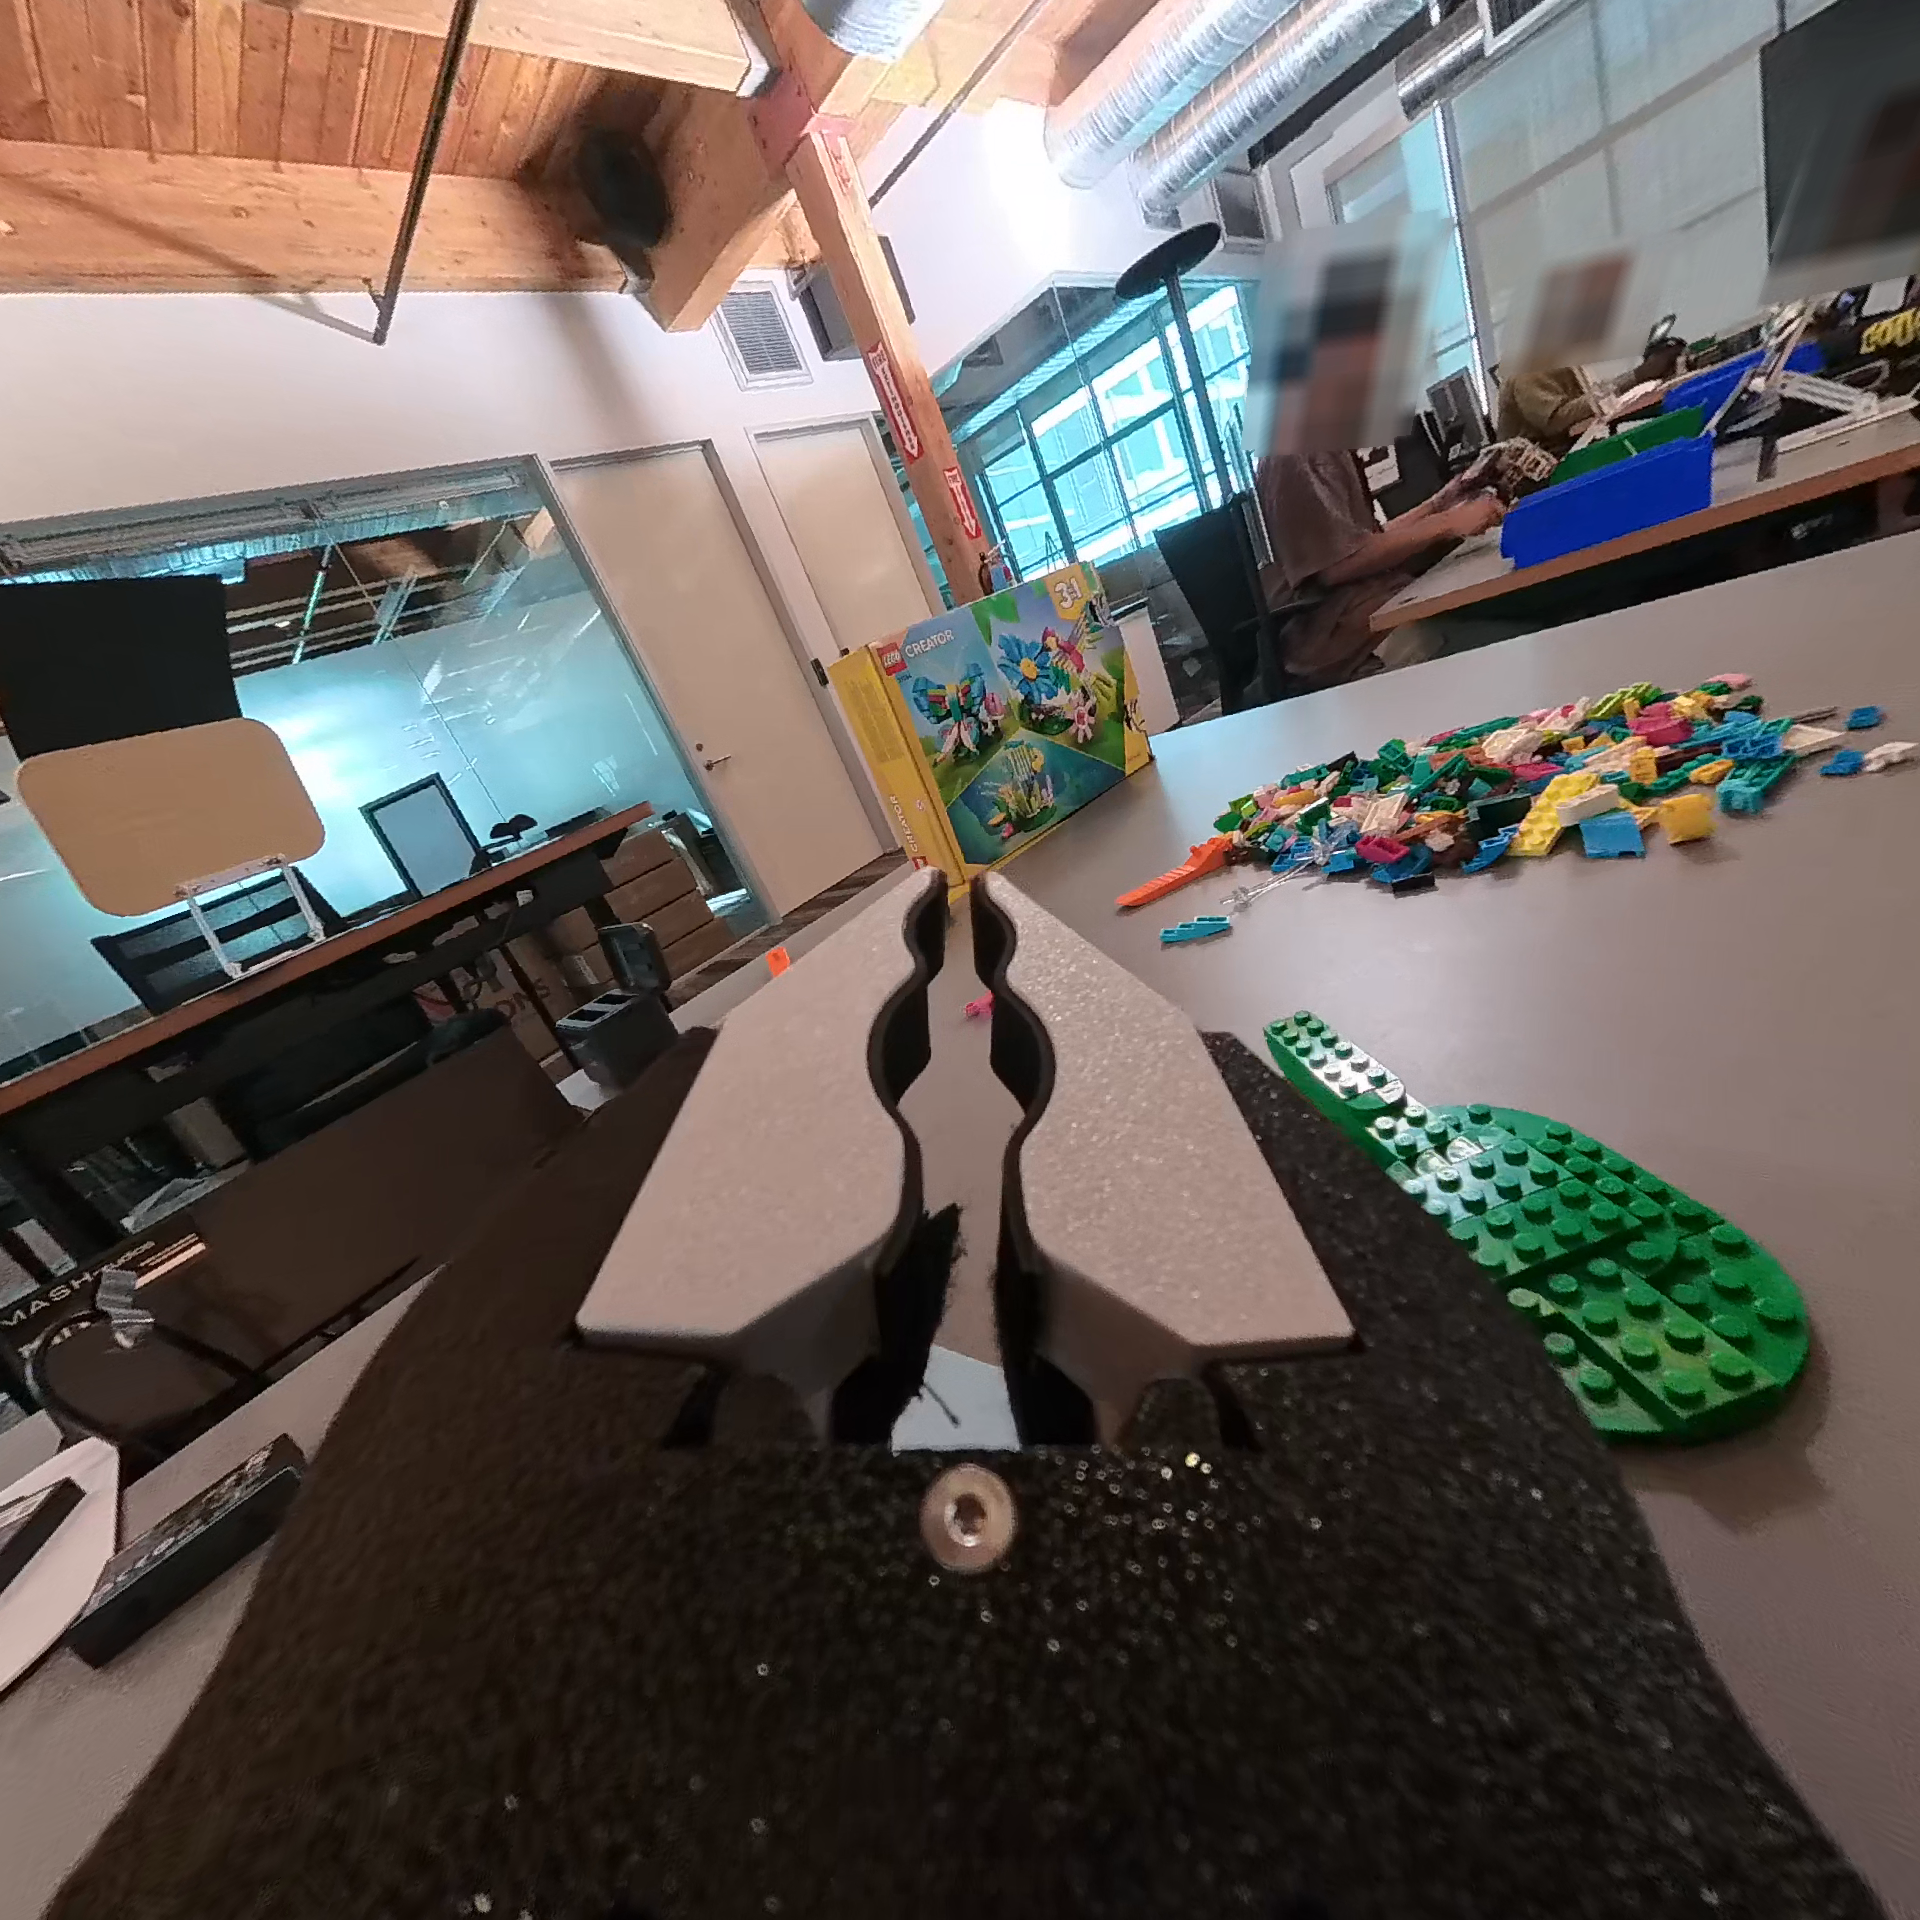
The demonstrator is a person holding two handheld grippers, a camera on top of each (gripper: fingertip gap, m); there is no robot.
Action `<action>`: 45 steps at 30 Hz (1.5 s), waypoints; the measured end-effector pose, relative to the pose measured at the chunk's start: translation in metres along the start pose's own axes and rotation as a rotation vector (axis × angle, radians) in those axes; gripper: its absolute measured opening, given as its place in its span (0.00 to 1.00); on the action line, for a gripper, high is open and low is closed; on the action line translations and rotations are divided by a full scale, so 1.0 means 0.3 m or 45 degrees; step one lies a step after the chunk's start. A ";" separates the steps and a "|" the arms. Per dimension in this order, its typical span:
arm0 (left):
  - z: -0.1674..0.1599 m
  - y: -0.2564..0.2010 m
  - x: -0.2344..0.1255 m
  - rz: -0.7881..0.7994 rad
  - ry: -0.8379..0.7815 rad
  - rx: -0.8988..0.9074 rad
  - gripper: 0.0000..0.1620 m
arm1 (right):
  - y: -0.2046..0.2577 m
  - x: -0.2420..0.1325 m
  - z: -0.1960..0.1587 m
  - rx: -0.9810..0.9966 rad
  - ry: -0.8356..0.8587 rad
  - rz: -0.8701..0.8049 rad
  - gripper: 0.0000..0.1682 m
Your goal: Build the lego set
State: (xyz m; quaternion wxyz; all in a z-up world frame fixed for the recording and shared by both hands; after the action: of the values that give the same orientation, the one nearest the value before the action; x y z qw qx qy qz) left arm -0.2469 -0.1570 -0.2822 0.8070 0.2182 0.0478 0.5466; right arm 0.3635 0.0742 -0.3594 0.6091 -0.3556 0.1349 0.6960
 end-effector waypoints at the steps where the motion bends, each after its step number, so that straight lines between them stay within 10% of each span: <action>1: -0.001 -0.002 0.000 -0.005 -0.004 -0.007 0.01 | 0.001 0.001 0.000 0.002 0.002 0.003 0.00; 33: -0.138 0.003 -0.028 0.104 0.028 -0.100 0.01 | 0.038 0.072 -0.081 -0.043 0.054 -0.154 0.00; 45: -0.079 -0.072 0.089 0.133 -0.113 -0.139 0.01 | 0.718 -0.124 0.142 -0.108 -0.622 0.144 0.15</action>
State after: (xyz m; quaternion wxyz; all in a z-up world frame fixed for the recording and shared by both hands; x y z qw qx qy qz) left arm -0.2252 -0.1325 -0.3080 0.7895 0.2001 -0.0295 0.5795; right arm 0.1463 0.0250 -0.3576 0.5682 -0.1939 -0.0261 0.7993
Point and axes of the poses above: each gripper's, where its closed fingertips meet, x out along the fingers, z out of its top, y = z × x across the jaws, the point moved 4 cm from there along -x, back along the fingers, and after that the axes turned 7 degrees about -z, right-handed, at the moved point
